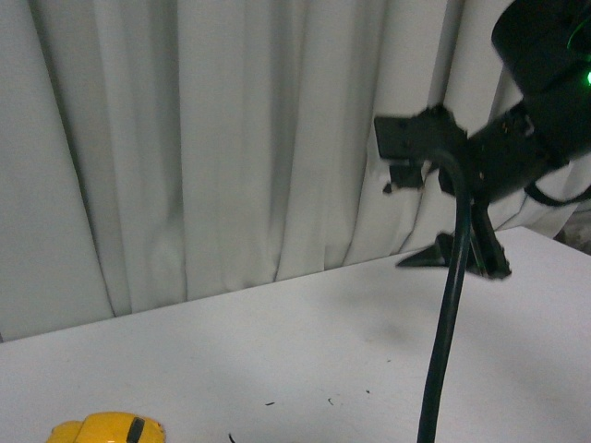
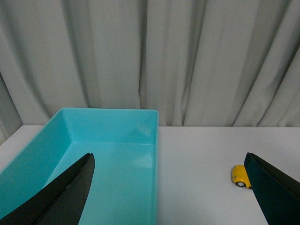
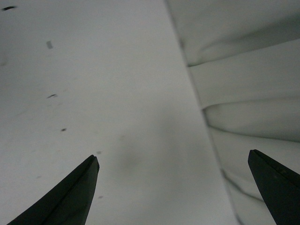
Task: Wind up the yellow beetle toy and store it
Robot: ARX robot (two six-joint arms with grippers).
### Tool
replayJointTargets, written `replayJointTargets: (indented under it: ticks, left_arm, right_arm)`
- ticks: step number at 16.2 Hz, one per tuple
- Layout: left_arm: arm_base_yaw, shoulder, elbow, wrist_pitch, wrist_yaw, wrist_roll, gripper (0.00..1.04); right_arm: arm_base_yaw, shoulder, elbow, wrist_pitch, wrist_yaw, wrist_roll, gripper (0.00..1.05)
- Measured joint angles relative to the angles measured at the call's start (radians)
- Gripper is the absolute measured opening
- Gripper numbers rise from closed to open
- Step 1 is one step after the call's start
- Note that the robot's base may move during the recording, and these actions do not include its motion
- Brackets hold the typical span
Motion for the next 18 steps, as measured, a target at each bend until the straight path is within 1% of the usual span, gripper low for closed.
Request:
replayJointTargets:
  ticks: [4, 5, 7, 8, 9, 10, 11, 12, 13, 14, 15, 16, 18]
  left_arm:
    - [0.000, 0.000, 0.000, 0.000, 0.000, 0.000, 0.98]
    - [0.000, 0.000, 0.000, 0.000, 0.000, 0.000, 0.98]
    - [0.000, 0.000, 0.000, 0.000, 0.000, 0.000, 0.98]
    - [0.000, 0.000, 0.000, 0.000, 0.000, 0.000, 0.98]
    - [0.000, 0.000, 0.000, 0.000, 0.000, 0.000, 0.98]
    - [0.000, 0.000, 0.000, 0.000, 0.000, 0.000, 0.98]
    - [0.000, 0.000, 0.000, 0.000, 0.000, 0.000, 0.98]
    - [0.000, 0.000, 0.000, 0.000, 0.000, 0.000, 0.98]
    - [0.000, 0.000, 0.000, 0.000, 0.000, 0.000, 0.98]
    - [0.000, 0.000, 0.000, 0.000, 0.000, 0.000, 0.98]
    - [0.000, 0.000, 0.000, 0.000, 0.000, 0.000, 0.98]
    - [0.000, 0.000, 0.000, 0.000, 0.000, 0.000, 0.98]
    - [0.000, 0.000, 0.000, 0.000, 0.000, 0.000, 0.98]
  right_arm:
    - [0.050, -0.159, 0.035, 0.211, 0.007, 0.068, 0.98]
    - [0.080, -0.196, 0.035, 0.283, 0.018, 0.102, 0.98]
    - [0.136, -0.247, 0.025, 0.400, 0.080, 0.163, 0.97]
    - [0.179, -0.296, -0.040, 0.537, 0.216, 0.303, 0.89]
    - [0.206, -0.385, -0.153, 0.621, 0.327, 0.523, 0.78]
    - [0.209, -0.464, -0.246, 0.648, 0.387, 0.714, 0.69]
    - [0.197, -0.569, -0.359, 0.651, 0.423, 0.938, 0.56]
    - [0.194, -0.638, -0.446, 0.689, 0.435, 1.104, 0.46]
    - [0.195, -0.685, -0.529, 0.731, 0.434, 1.228, 0.33]
    - [0.196, -0.720, -0.619, 0.759, 0.433, 1.300, 0.19]
    - [0.196, -0.744, -0.680, 0.780, 0.433, 1.323, 0.08]
    - [0.196, -0.777, -0.737, 0.795, 0.433, 1.340, 0.02]
    - [0.196, -0.792, -0.756, 0.800, 0.433, 1.344, 0.02]
